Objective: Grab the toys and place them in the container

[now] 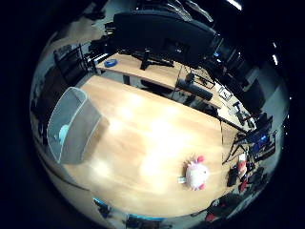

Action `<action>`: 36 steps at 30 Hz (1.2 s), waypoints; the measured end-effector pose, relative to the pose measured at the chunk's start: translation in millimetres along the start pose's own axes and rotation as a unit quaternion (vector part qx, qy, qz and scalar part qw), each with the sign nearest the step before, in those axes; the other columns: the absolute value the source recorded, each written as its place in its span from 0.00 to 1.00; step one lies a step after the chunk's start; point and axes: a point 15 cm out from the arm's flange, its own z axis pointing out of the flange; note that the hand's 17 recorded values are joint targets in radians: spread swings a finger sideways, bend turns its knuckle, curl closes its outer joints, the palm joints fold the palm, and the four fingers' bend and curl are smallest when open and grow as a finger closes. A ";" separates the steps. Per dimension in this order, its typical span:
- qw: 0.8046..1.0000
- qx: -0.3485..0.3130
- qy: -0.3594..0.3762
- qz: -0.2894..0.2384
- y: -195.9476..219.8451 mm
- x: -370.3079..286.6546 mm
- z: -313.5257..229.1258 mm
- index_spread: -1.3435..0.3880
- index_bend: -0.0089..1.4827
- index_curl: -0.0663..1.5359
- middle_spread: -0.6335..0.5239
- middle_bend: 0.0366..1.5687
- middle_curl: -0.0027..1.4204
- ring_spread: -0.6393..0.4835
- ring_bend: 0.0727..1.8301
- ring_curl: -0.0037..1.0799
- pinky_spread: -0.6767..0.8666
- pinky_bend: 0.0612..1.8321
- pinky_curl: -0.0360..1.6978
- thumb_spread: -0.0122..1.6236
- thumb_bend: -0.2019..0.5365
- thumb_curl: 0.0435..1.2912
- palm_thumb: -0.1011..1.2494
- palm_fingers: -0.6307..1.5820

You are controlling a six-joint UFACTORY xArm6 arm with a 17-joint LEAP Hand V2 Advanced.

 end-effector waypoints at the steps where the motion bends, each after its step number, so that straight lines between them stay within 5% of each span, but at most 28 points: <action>1: 1.000 0.000 0.000 0.000 0.0 0.1 0.0 0.40 0.14 0.25 0.23 0.10 0.20 0.24 0.38 0.17 0.43 0.52 0.02 0.59 0.23 0.28 0.43 0.47; 17: 0.999 0.025 0.037 0.000 3.4 9.8 -39.0 0.40 0.13 0.25 0.23 0.10 0.20 0.23 0.38 0.17 0.42 0.52 0.02 0.59 0.23 0.28 0.43 0.47; 27: 0.994 -0.029 0.072 0.078 97.3 76.4 -16.8 0.41 0.13 0.25 0.23 0.10 0.20 0.24 0.39 0.17 0.42 0.52 0.02 0.59 0.23 0.28 0.43 0.46; 36: 0.987 -0.033 0.130 0.087 138.8 128.3 -21.7 0.41 0.13 0.24 0.23 0.10 0.20 0.24 0.39 0.17 0.43 0.53 0.02 0.59 0.23 0.28 0.42 0.45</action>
